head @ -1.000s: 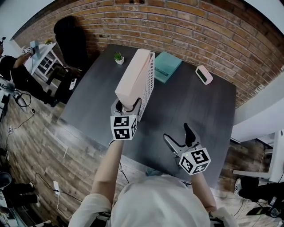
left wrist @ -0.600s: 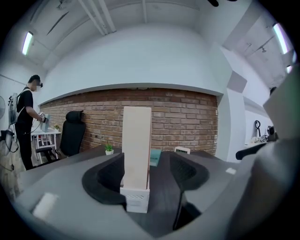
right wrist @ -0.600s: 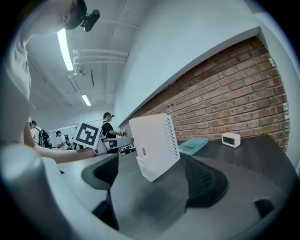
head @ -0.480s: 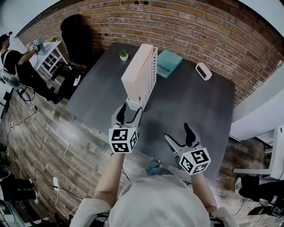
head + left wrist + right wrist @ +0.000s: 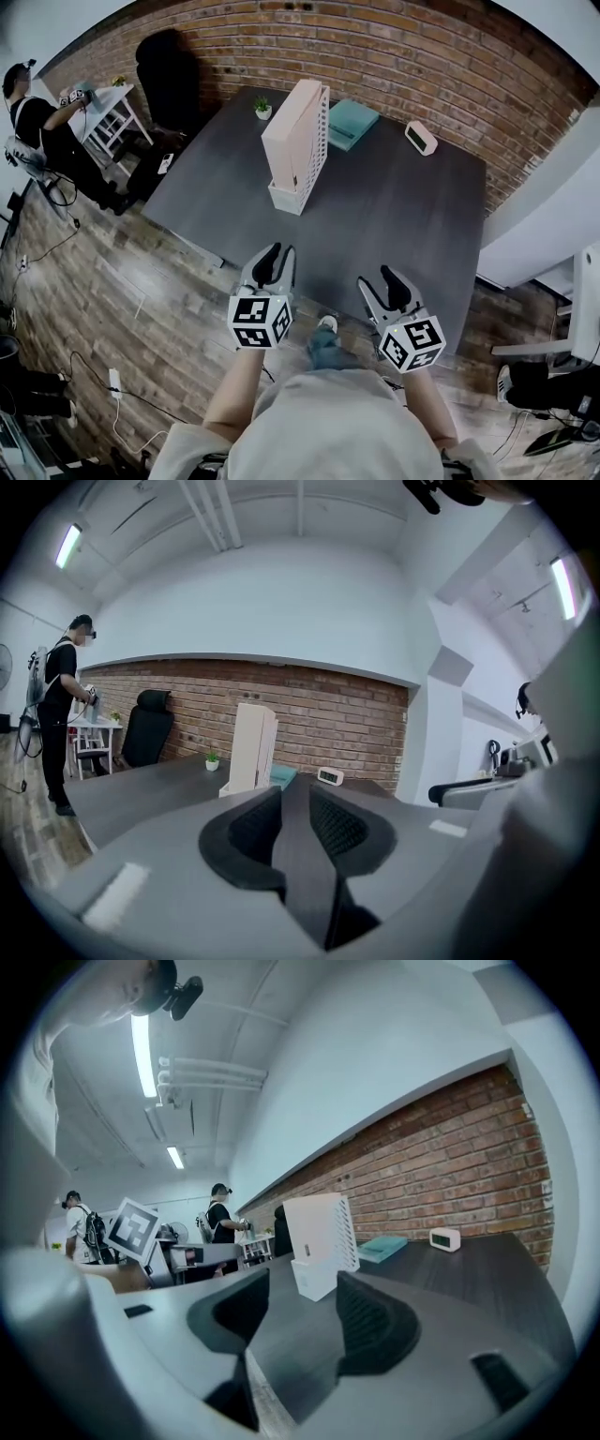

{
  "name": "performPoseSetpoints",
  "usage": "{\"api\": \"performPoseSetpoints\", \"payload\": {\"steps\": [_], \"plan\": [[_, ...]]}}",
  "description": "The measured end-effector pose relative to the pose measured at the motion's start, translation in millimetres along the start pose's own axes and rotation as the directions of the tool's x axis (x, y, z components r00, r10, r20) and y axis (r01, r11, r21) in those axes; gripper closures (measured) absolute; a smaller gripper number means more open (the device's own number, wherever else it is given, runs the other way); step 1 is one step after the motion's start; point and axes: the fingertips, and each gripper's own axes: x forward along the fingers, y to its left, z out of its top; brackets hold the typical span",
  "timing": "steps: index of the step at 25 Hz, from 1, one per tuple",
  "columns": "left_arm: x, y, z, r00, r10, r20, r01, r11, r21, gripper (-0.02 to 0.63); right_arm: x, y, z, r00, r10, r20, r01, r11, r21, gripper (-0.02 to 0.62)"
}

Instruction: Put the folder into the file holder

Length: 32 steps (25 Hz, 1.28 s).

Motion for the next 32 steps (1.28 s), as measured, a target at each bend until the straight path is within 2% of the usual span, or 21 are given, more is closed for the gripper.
{"api": "performPoseSetpoints", "payload": {"steps": [7, 16, 25, 32], "plan": [[-67.1, -28.3, -32.3, 1.0, -0.002, -0.026, 0.001, 1.0, -0.023, 0.581, -47.4, 24.9, -11.8, 0.998, -0.05, 0.023, 0.051, 0.998, -0.049, 0.475], [-126.8, -51.3, -57.7, 0.999, 0.015, -0.035, -0.016, 0.999, -0.029, 0.592, -92.8, 45.3, -24.5, 0.994, -0.097, 0.047, 0.101, 0.991, -0.087, 0.583], [-137.9, -58.3, -58.6, 0.999, 0.004, -0.035, -0.005, 1.0, -0.016, 0.594, -106.8, 50.4, -28.2, 0.992, -0.122, 0.034, 0.125, 0.985, -0.121, 0.594], [-132.1, -65.0, -51.9, 0.999, -0.016, -0.031, 0.016, 1.0, -0.016, 0.595, -101.1, 50.4, -21.4, 0.993, -0.108, 0.043, 0.113, 0.982, -0.149, 0.594]]}}
